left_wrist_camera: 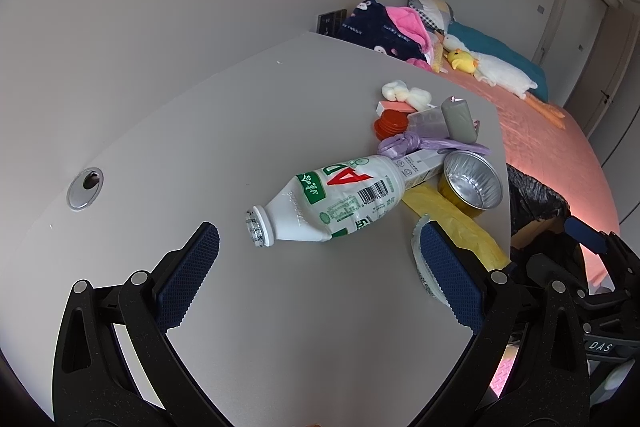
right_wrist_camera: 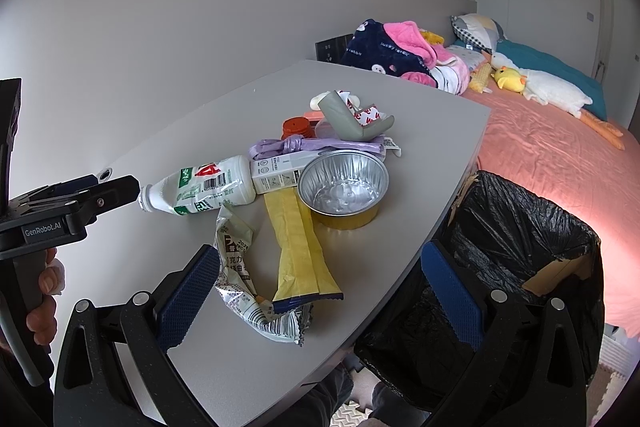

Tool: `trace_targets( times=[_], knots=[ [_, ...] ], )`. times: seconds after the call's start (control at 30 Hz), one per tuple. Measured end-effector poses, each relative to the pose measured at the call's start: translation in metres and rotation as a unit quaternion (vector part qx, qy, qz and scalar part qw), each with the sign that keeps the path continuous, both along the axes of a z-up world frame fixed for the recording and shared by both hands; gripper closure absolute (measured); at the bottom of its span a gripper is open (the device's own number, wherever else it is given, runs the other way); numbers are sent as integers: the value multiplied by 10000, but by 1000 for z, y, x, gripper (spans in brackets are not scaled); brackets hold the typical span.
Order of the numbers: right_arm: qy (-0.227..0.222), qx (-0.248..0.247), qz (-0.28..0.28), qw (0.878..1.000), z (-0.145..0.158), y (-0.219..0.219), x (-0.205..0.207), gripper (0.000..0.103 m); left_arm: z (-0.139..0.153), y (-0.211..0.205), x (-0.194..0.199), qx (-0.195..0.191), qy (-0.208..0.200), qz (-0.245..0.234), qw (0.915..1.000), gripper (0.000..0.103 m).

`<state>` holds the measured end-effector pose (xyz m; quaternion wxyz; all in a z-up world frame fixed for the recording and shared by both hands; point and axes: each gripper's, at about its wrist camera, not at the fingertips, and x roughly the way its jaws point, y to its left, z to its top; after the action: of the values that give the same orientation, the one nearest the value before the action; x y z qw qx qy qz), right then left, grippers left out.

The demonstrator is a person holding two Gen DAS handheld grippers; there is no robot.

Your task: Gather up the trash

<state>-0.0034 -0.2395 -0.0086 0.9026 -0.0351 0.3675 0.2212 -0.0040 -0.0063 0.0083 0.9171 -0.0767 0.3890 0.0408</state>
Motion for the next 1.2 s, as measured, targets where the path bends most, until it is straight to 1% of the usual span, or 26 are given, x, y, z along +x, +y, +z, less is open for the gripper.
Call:
trace_targets(
  times=[0.6, 0.67, 0.77, 0.93, 1.07, 1.2],
  knots=[
    [-3, -14, 26, 10000, 0, 2, 0, 3, 1, -1, 0, -8, -3, -32, 10000, 6],
    [17, -12, 99, 9999, -1, 5, -1, 3, 1, 0, 0, -71, -7, -86, 9999, 6],
    [92, 18, 228, 9997, -2, 8, -1, 3, 1, 1, -1, -266, -25, -187, 9995, 6],
    [163, 71, 447, 9988, -6, 14, -2, 3, 0, 0, -1, -28, -25, -121, 9999, 6],
    [267, 98, 638, 9976, -10, 21, -3, 3, -3, 3, 1, -5, 20, -80, 10000, 6],
    [244, -6, 836, 9962, -13, 30, -7, 3, -6, 10, 2, -12, 47, 25, 10000, 6]
  ],
)
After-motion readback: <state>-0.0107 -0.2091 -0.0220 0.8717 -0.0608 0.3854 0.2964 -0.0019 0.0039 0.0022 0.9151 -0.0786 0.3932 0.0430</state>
